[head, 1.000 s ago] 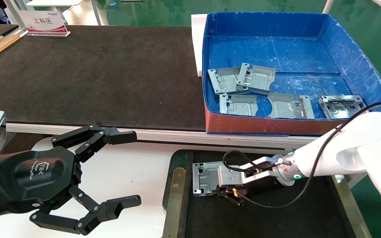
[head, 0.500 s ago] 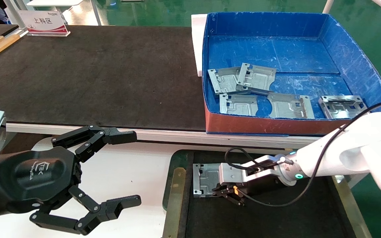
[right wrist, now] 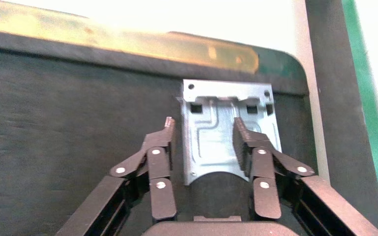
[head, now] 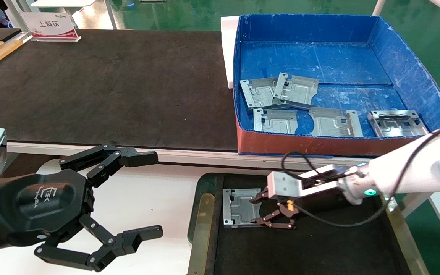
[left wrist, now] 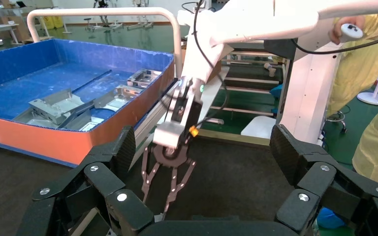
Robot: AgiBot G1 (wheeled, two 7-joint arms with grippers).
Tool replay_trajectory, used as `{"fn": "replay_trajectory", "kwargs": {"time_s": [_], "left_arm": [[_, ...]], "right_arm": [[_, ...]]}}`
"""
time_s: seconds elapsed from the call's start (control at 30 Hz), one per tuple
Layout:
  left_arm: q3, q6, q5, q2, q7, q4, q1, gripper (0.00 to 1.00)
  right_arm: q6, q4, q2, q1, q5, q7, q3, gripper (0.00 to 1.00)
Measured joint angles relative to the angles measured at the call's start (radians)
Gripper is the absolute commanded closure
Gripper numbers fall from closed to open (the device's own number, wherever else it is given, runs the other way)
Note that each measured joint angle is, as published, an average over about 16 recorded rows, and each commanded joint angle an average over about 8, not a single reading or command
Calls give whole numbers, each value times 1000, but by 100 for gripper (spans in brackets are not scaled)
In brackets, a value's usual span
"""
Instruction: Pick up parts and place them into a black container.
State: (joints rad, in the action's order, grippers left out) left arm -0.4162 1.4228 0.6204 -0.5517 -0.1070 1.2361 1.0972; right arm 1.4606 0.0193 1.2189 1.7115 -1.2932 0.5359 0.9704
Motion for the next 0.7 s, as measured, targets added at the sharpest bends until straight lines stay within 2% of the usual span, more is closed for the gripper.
{"fn": "replay_trajectory", "kwargs": {"time_s": [0.37, 0.7], "left_arm": [[0, 0, 0, 0, 0, 0, 0, 0], [0, 0, 0, 0, 0, 0, 0, 0]], "right_arm": [[128, 82, -74, 40, 50, -31, -14, 0], [146, 352, -188, 23, 204, -160, 22, 0]]}}
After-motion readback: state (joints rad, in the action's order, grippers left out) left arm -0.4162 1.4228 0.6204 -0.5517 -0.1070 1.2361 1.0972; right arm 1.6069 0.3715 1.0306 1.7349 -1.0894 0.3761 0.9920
